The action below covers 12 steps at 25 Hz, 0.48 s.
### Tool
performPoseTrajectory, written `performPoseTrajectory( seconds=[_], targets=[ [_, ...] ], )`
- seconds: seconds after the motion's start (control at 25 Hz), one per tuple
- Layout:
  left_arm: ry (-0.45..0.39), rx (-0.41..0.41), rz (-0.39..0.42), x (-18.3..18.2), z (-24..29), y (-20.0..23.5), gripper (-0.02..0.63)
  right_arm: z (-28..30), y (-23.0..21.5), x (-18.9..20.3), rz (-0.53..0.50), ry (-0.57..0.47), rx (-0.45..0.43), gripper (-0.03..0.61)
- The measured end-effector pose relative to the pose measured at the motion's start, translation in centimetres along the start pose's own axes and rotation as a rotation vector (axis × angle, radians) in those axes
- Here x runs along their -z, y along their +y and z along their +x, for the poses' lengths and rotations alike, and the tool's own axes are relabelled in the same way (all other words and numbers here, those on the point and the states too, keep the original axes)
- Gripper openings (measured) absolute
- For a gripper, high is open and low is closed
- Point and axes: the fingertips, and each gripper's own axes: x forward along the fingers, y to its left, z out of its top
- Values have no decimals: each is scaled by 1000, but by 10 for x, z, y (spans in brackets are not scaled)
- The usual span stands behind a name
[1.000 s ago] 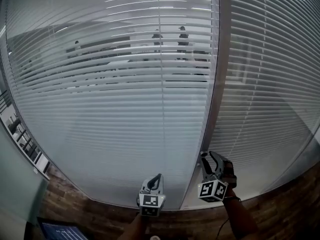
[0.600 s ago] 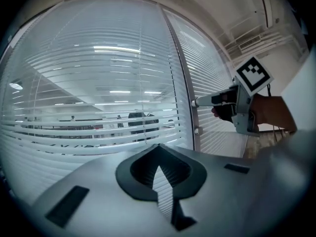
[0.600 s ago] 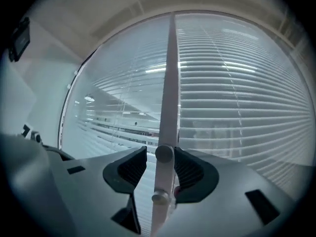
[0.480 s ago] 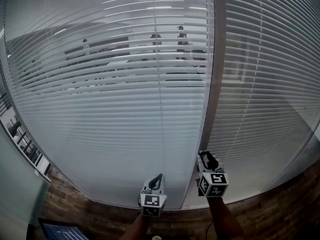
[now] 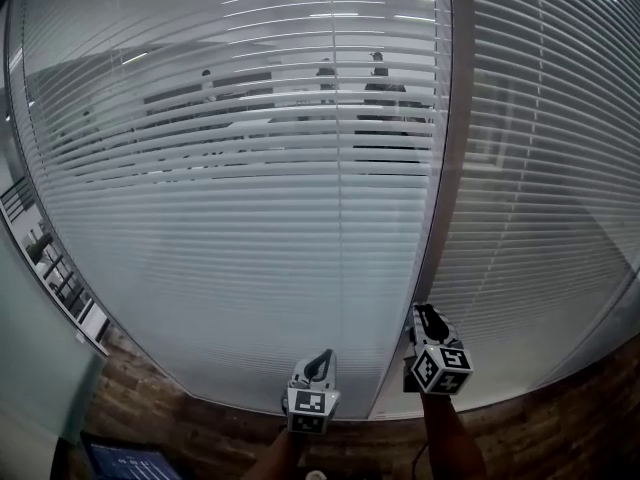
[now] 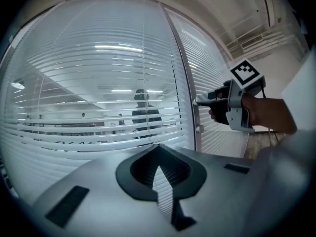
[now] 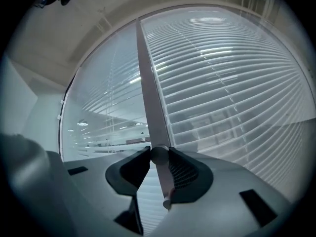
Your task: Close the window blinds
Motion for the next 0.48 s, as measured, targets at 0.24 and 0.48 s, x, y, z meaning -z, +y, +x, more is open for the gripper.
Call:
performPoseTrajectory(
  seconds=[0.24,0.48],
  targets=[
    [-12,-9,1,-7,-1,5,-7,2,1,2,-140,25,6,123],
    [1,2,-5,1,-2,-1,-7,1,4,2,-333,80,-5,123]
  ],
)
